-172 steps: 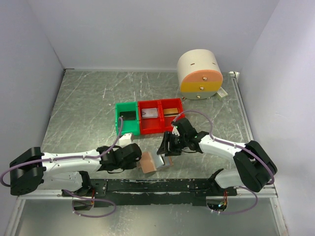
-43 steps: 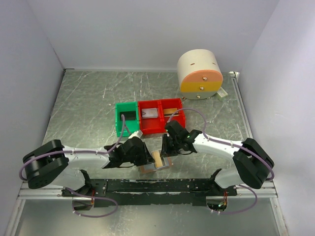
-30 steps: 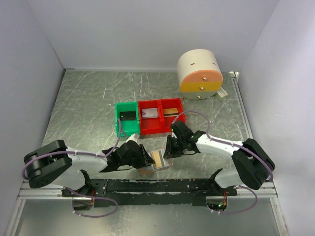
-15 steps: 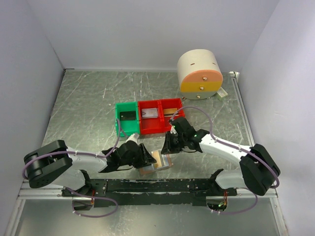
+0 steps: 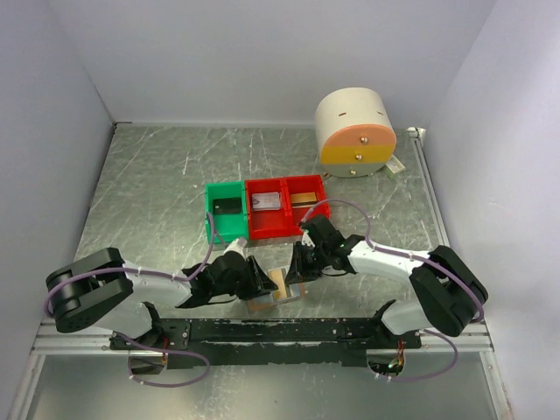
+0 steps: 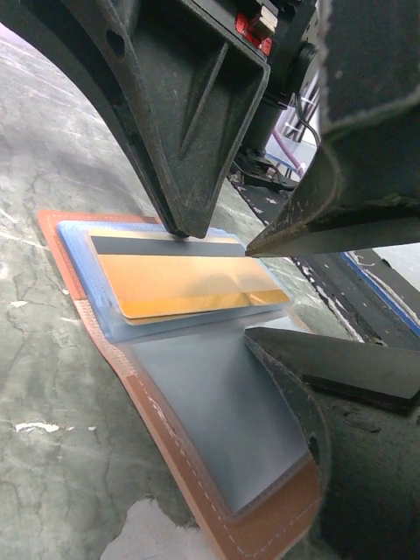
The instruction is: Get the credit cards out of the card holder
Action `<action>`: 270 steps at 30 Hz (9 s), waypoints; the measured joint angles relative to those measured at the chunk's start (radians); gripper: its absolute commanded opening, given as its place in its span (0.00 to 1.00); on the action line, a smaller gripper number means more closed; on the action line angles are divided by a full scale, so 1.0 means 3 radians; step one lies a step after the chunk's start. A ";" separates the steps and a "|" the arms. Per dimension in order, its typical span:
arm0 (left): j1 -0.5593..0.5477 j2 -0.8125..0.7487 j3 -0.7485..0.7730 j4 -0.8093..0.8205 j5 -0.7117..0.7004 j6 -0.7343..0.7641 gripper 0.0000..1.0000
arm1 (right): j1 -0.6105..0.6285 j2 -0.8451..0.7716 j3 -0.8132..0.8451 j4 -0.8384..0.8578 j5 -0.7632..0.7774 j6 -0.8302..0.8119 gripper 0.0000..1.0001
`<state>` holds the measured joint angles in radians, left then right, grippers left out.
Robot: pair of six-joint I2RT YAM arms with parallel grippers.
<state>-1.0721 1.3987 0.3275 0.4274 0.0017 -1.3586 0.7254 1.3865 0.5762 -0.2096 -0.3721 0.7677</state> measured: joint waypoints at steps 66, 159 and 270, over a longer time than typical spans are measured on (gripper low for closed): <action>0.0081 -0.0111 -0.0334 0.0270 0.0095 -0.0187 0.07 | 0.0005 -0.0037 -0.0015 0.0039 0.0137 0.0024 0.20; 0.0081 0.1113 -0.0778 0.2641 0.0027 -0.0518 0.19 | -0.0005 0.0301 0.0031 0.0460 -0.0191 0.0023 0.22; 0.0071 -0.2756 -0.0099 -0.0270 0.0089 0.1099 0.07 | -0.0341 -0.0947 -0.0497 0.3100 -0.1902 0.1123 0.31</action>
<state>-1.0508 0.5720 0.2977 0.3466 0.0284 -1.0290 0.6231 1.1023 0.4271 0.7204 -0.9428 1.1046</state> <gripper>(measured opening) 0.068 0.328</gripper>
